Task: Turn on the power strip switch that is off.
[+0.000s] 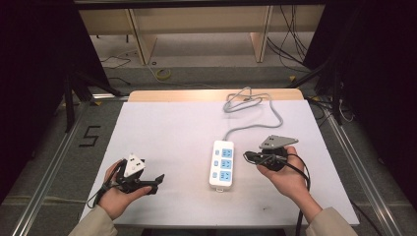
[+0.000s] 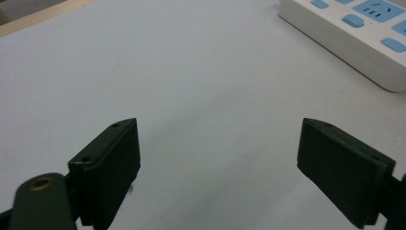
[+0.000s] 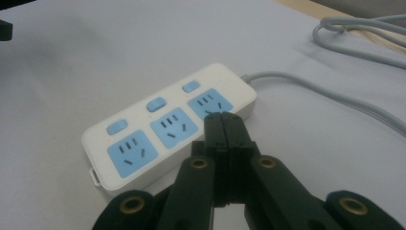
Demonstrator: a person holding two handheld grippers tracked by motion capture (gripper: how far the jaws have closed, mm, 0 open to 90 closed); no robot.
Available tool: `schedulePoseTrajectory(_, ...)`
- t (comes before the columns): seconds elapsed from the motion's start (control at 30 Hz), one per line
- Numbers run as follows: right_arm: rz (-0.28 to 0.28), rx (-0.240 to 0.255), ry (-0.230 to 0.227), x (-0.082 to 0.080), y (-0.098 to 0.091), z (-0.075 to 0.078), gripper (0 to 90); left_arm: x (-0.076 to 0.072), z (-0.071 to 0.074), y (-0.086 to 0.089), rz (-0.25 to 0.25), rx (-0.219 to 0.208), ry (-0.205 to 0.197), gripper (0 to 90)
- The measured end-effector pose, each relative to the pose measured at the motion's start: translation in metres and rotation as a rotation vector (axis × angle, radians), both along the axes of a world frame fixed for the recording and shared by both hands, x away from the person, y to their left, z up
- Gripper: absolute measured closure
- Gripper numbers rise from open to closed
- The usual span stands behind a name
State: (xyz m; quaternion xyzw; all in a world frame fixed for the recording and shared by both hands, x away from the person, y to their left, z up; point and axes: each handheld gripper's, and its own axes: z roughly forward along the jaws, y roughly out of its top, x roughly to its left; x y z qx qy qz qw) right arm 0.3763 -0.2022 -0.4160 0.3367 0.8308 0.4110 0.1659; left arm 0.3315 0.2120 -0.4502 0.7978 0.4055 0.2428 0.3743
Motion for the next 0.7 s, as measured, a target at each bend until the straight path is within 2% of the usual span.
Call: schedulePoseTrajectory(0.7, 0.020, -0.037, 0.033, 0.007, 0.012, 0.001, 90.0, 0.000, 0.000, 0.000, -0.001, -0.005, 0.001, 14.4)
